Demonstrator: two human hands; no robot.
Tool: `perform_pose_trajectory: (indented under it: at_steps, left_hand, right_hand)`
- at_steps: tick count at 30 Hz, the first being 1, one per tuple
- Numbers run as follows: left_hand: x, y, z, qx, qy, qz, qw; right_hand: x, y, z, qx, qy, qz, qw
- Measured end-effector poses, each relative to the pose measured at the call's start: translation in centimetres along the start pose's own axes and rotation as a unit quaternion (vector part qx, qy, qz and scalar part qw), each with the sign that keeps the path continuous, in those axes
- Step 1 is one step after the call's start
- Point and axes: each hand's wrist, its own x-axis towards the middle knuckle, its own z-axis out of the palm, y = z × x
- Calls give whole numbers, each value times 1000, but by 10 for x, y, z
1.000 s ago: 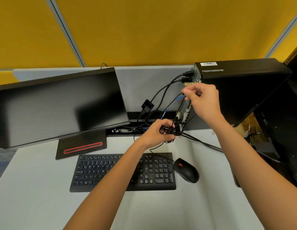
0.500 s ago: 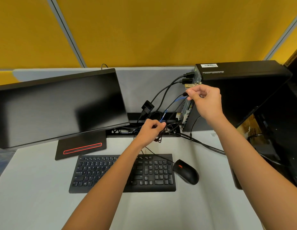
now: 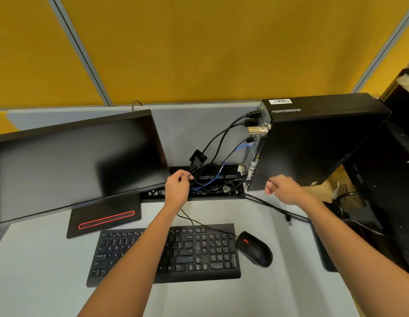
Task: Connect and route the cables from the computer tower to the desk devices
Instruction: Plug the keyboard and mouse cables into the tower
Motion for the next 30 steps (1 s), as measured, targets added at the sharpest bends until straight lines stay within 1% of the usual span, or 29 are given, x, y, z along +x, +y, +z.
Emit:
perform_pose_trajectory:
  at_steps: [2,3,5,8,10,12,14,15,16,17,18,19,20,22,24,25,26,27,28,30]
  left_hand:
    - [-1,22,10,-6,13,31,999]
    - [0,34,16,8,14,52,999]
    - [4,54,27,67,8,81,994]
    - [9,72,38,186,36,119,975]
    - [10,74,44,264,56,192,944]
    - [11,72,51,348,39,287,892]
    - [11,67,57,402,-18,359,842]
    - [10,64,58,401,-59,373,835]
    - [12,59,59,370,-100,362,850]
    - [14,54,58,315,-134,328,881]
    - [19,47,57,258,-158,278,911]
    - [23,40,56,218,-168,232,933]
    - [26,34,54,206,-166,199,944]
    - [32,23,49,207,-144,159,955]
    - [37,16,45,198,-110,145,963]
    - [39,14,44,178,-100,148,968]
    - [41,16,44,143,-104,153,972]
    - [42,21,45,99,-120,158,975]
    - [43,28,46,59,-149,162,974]
    - [47,43,47,17,-210,176,962]
  right_hand:
    - [2,-17,9,-17,5,-2,1000]
    - [1,-27,11,-48,15,-4,999]
    - [1,-47,13,-146,48,-17,988]
    - [7,-71,13,-255,52,-35,965]
    - [10,-84,13,-303,46,-44,951]
    - [11,-94,15,-336,37,-74,938]
    - [12,-100,16,-336,14,-114,935]
    - [12,-102,16,-309,-5,-124,943]
    - [13,-101,15,-275,-22,-129,952]
    - [14,-99,14,-242,-21,-139,960]
    - [17,-96,14,-223,1,-152,963]
    - [20,-93,14,-215,35,-163,962]
    - [22,-91,14,-205,76,-173,960]
    - [25,-91,14,-194,159,-158,955]
    - [25,-94,14,-173,224,-95,955]
    - [25,-96,14,-153,231,-60,959]
    - [25,-99,13,-126,218,-33,967]
    - [26,-102,12,-95,188,-13,978]
    - [26,-106,12,-67,154,1,986]
    - [31,-110,11,-61,126,27,990]
